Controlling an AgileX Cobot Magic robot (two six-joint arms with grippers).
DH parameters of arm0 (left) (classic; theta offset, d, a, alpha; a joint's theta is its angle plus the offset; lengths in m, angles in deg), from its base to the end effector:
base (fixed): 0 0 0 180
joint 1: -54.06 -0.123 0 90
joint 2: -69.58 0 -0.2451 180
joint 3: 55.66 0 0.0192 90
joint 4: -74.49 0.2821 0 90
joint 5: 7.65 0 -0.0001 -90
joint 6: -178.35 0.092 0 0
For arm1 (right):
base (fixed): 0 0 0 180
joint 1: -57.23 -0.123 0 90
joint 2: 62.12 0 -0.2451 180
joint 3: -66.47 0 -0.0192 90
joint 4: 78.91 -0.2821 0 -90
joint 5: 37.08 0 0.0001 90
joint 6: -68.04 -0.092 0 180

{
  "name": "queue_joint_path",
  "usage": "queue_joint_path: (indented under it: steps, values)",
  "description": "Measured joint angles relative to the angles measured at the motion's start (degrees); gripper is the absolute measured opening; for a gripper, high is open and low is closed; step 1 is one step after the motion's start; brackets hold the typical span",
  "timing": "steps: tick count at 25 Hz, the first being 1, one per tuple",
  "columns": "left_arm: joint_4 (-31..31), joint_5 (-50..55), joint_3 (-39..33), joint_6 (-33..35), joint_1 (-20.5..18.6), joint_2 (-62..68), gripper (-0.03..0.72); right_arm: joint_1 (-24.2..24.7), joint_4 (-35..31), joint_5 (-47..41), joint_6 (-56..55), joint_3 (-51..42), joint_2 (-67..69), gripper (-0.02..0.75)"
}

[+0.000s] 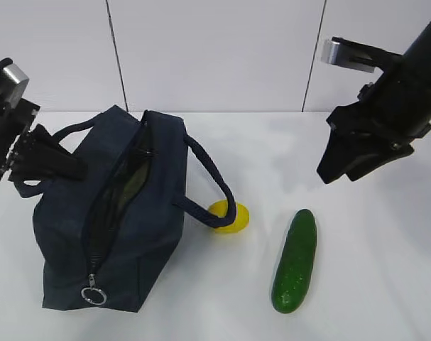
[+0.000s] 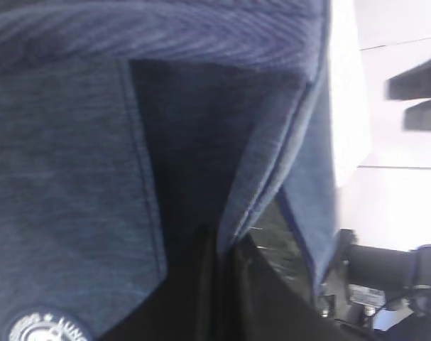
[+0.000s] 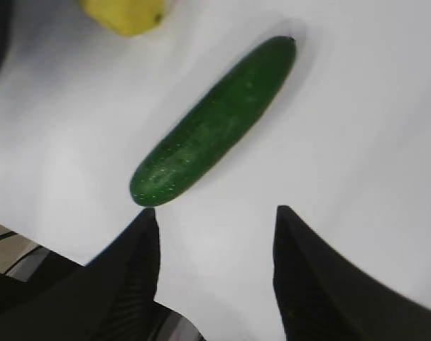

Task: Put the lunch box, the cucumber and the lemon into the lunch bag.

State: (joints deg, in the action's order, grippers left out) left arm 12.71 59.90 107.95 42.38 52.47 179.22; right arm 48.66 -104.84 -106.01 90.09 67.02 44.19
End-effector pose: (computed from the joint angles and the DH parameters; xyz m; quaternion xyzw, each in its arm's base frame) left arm 0.3284 -0.0659 0.1503 0.0747 0.8851 -0.4523 0.0801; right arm 0.3467 0.0902 0.2168 -0.1887 0.9576 0.2061 0.0698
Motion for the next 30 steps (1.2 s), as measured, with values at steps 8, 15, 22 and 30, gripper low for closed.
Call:
queue_joint_path:
  steps: [8, 15, 22, 30]
  values:
    - [5.3, 0.0, 0.1, -1.7, -1.5, 0.0, 0.012, -5.3, 17.0, -0.8, -16.5, 0.0, -3.6, 0.373]
    - [5.7, 0.0, 0.1, -2.0, -1.5, 0.0, 0.013, -9.0, 18.9, -1.0, -25.4, 0.0, -4.4, 0.372]
    - [5.7, 0.0, 0.1, -2.2, -1.8, 0.0, 0.013, -9.6, 19.6, 1.3, -35.4, 0.0, -3.9, 0.372]
    - [5.7, 0.0, 0.1, -2.4, -1.8, 0.0, 0.014, -12.3, 19.8, 8.3, -47.8, -6.9, -3.0, 0.372]
